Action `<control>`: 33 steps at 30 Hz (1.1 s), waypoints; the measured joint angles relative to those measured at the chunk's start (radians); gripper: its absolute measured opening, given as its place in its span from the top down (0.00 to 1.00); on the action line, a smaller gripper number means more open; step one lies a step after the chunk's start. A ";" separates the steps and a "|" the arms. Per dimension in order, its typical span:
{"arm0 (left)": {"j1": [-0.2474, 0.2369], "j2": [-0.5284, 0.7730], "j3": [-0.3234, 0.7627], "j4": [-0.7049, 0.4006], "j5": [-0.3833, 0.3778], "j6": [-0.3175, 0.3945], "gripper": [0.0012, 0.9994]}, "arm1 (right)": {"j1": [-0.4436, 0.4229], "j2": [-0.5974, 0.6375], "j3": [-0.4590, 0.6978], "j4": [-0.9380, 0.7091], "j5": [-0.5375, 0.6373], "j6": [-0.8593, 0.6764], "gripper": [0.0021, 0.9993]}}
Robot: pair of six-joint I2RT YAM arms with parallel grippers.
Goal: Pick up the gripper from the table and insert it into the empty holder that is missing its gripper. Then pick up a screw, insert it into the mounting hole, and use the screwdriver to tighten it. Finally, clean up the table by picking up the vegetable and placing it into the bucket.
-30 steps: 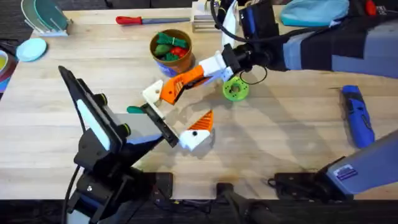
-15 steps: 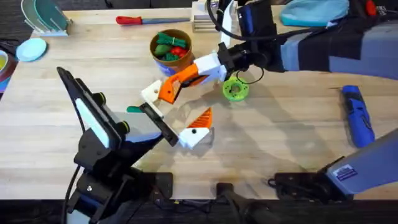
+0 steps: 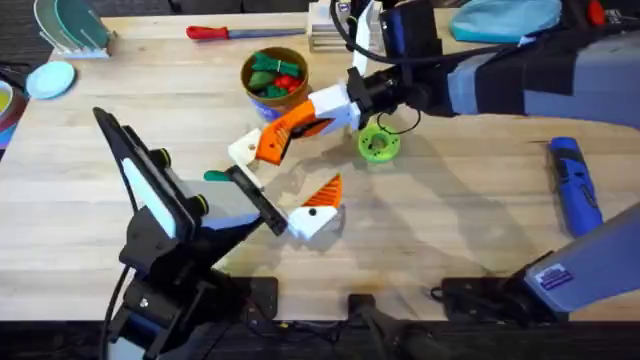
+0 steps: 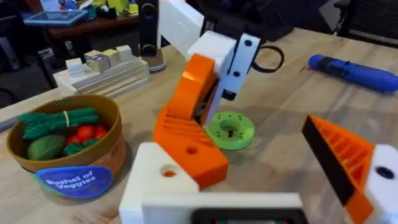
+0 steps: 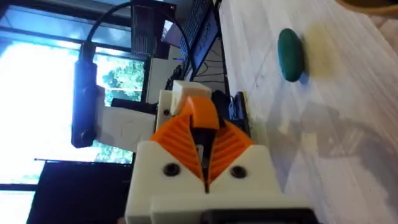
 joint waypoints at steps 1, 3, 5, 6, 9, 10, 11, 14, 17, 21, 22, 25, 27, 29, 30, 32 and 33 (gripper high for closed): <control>0.000 0.000 0.000 0.000 0.001 0.000 0.01 | -0.001 0.000 0.000 0.000 0.002 0.006 0.99; 0.000 0.000 0.000 0.000 0.001 0.000 0.01 | -0.005 0.000 0.000 0.002 0.009 0.020 0.99; 0.000 0.000 0.000 0.000 0.002 0.000 0.01 | -0.007 0.000 0.000 0.013 0.018 0.037 0.99; 0.000 0.000 0.000 0.000 0.004 0.000 0.01 | -0.007 0.000 0.000 0.022 0.023 0.044 0.99; 0.000 0.000 0.000 0.000 0.005 0.000 0.01 | -0.003 0.000 0.000 0.037 0.039 0.070 0.99; 0.000 0.000 0.000 0.000 0.004 -0.002 0.01 | 0.000 0.000 0.000 0.040 0.045 0.079 0.99; 0.000 0.000 0.000 0.000 0.003 -0.003 0.01 | 0.005 0.000 0.000 0.044 0.051 0.087 0.99; 0.000 0.000 0.000 0.000 -0.006 -0.005 0.01 | 0.016 0.000 0.001 0.047 0.067 0.107 0.99; 0.001 0.000 0.000 0.000 -0.015 -0.008 0.01 | 0.027 0.000 0.002 0.048 0.080 0.125 0.99; 0.002 0.000 0.000 -0.001 -0.029 -0.011 0.01 | 0.057 0.000 0.004 0.049 0.089 0.145 0.99; 0.002 0.000 0.000 -0.001 -0.031 -0.012 0.01 | 0.064 0.000 0.004 0.049 0.090 0.150 0.99; 0.004 0.000 0.000 -0.002 -0.038 -0.018 0.01 | 0.084 0.000 0.004 0.054 0.107 0.176 0.99; 0.005 0.000 0.000 -0.002 -0.042 -0.021 0.01 | 0.088 0.000 0.006 0.057 0.120 0.192 0.99; 0.006 0.000 0.000 -0.003 -0.053 -0.027 0.01 | 0.097 0.000 0.007 0.061 0.139 0.208 0.99; 0.007 0.000 0.000 -0.003 -0.058 -0.030 0.01 | 0.102 0.000 0.009 0.067 0.153 0.215 0.99; 0.011 0.000 0.000 -0.004 -0.076 -0.033 0.01 | 0.115 0.000 0.010 0.082 0.183 0.231 0.99; 0.013 0.000 0.000 -0.004 -0.083 -0.035 0.01 | 0.121 0.000 0.011 0.088 0.200 0.240 0.99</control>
